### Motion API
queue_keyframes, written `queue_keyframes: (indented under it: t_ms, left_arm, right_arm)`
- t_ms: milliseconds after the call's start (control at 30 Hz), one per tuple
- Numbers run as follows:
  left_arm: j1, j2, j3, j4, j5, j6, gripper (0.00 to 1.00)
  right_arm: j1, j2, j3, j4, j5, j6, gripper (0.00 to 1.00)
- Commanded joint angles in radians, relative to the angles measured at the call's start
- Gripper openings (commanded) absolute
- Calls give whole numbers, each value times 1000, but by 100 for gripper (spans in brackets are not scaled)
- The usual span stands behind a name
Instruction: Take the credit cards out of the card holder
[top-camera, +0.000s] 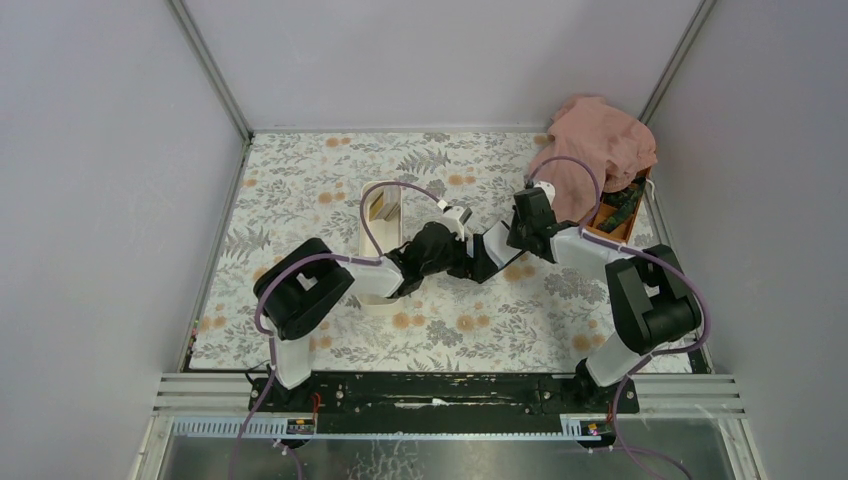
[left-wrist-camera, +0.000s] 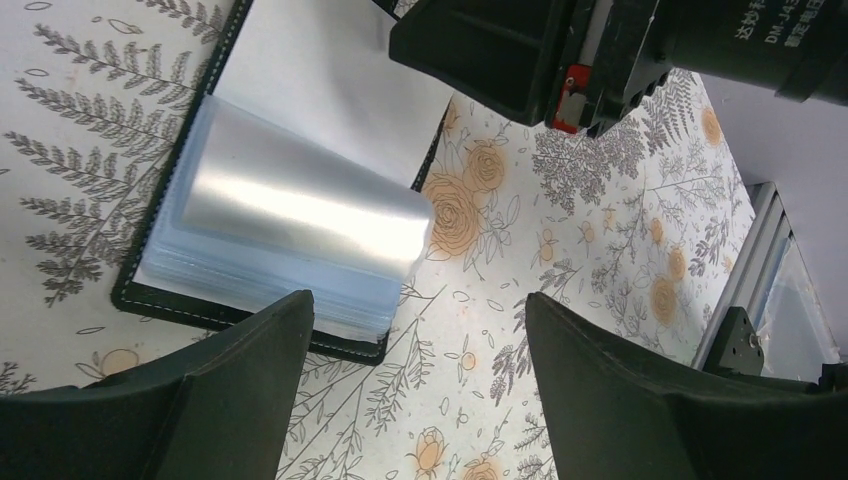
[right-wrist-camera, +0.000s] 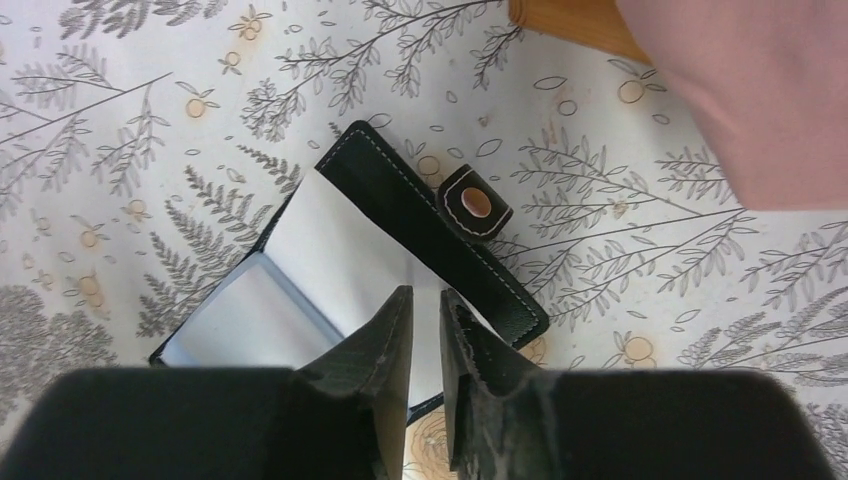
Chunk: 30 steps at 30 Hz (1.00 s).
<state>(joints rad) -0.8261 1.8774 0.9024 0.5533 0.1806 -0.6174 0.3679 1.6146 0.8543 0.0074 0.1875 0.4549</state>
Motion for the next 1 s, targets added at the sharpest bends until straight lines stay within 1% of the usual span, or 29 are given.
queue_keyframes:
  t_ms: [0, 67, 100, 233, 267, 300, 367, 433, 500, 533, 733, 867, 967]
  left_arm:
    - [15, -33, -10, 56, 22, -13, 85]
    - [17, -34, -9, 58, 28, -17, 85]
    - [17, -32, -10, 60, 32, -20, 85]
    - [18, -36, -13, 67, 41, -24, 85]
    - [18, -37, -14, 66, 41, -24, 85]
    - [19, -40, -15, 66, 40, -23, 85]
    - [21, -43, -16, 67, 39, -24, 85]
    - [24, -46, -19, 64, 40, -24, 85]
    - [25, -47, -19, 61, 39, -25, 85]
    - [26, -48, -19, 60, 38, -27, 85]
    - [34, -55, -17, 43, 34, -37, 84]
    - [50, -63, -16, 22, 30, -52, 84]
    - [66, -60, -13, 4, 22, -69, 84]
  right_arm:
    - [-6, 13, 60, -27, 98, -57, 27]
    - [-7, 28, 73, -41, 134, -82, 48]
    - [-6, 40, 86, -56, 144, -91, 51]
    - [-6, 83, 83, -49, 106, -89, 52]
    - [-6, 85, 73, -40, 91, -85, 51]
    - [-7, 88, 67, -36, 81, -81, 47]
    - [-6, 91, 54, -40, 68, -75, 36]
    - [-7, 78, 34, -40, 48, -68, 28]
    - [-6, 55, 3, -35, 29, -56, 21]
    - [-6, 27, -17, -32, 17, -54, 19]
    - [-6, -105, -149, -14, -33, -36, 13]
    - [-5, -172, -217, -4, -79, -22, 12]
    - [-5, -209, -249, 8, -86, -16, 12]
